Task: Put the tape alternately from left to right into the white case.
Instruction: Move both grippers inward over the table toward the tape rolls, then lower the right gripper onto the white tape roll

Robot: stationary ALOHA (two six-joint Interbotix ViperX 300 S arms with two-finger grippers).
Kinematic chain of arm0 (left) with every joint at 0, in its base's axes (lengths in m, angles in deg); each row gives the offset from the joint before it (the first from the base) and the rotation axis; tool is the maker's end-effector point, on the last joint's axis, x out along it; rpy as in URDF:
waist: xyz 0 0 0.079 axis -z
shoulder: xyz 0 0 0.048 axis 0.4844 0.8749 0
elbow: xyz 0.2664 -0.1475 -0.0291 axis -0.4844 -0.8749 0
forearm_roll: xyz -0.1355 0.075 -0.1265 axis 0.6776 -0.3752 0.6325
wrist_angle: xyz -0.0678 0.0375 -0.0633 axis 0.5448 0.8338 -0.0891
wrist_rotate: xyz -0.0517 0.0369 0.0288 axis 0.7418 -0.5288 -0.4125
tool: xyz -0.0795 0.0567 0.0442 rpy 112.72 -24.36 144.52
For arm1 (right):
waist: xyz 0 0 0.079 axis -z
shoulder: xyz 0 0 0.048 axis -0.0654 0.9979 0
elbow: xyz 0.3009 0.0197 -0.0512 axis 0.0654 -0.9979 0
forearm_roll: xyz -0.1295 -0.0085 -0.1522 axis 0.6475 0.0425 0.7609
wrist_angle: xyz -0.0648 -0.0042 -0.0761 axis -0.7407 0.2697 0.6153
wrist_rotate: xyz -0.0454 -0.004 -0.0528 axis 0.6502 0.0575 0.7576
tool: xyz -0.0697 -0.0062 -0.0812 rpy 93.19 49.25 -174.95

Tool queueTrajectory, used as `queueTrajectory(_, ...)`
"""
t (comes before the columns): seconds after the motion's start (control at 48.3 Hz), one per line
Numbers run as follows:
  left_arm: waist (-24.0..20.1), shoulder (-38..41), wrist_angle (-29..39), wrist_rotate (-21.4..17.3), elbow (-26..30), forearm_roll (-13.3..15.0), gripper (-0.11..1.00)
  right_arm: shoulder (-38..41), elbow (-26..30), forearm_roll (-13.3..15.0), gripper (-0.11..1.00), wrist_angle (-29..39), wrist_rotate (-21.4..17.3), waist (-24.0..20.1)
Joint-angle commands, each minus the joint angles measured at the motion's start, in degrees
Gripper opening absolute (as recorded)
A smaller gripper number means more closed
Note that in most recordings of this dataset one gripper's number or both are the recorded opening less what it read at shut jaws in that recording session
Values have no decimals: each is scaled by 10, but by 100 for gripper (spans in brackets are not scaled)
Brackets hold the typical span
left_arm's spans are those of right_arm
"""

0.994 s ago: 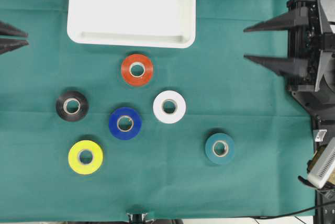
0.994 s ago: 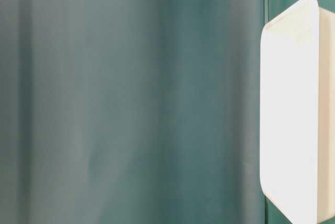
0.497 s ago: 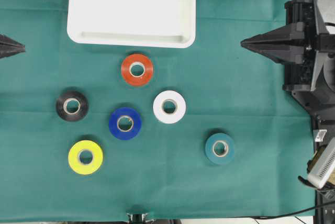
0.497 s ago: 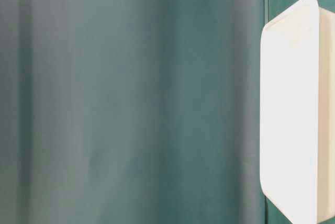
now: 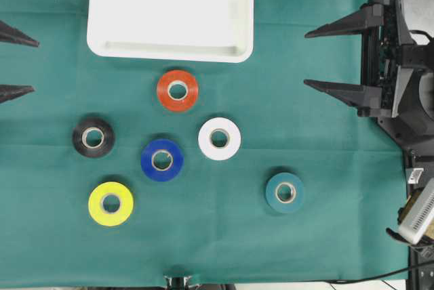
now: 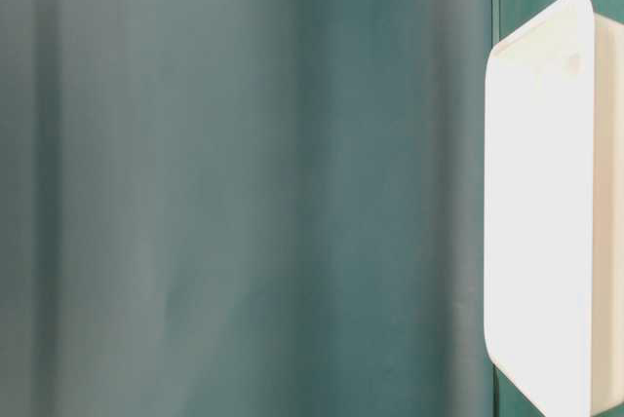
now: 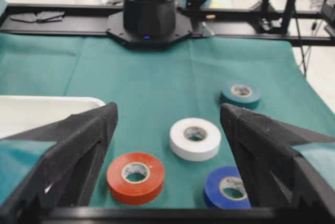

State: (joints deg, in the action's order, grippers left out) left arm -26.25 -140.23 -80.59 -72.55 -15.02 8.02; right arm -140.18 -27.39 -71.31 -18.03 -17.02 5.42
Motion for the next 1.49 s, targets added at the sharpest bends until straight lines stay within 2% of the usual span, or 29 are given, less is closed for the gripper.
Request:
queueTrajectory(0.0, 3, 4, 5, -1, 9, 1, 95, 3, 10, 1, 68, -3, -2, 1)
queueTrajectory(0.29, 3, 45, 50, -1, 34, 2, 95, 31, 29, 0, 68, 20, -2, 1)
queueTrajectory(0.828, 3, 191, 161, 11, 115, 4, 95, 196, 120, 0, 68, 107, -2, 1)
queueTrajectory(1.222, 3, 262, 168, 11, 134, 3, 94, 290, 158, 1, 68, 113, -2, 1)
queueTrajectory(1.47, 3, 275, 198, 11, 146, 4, 94, 304, 165, 1, 68, 125, -2, 1)
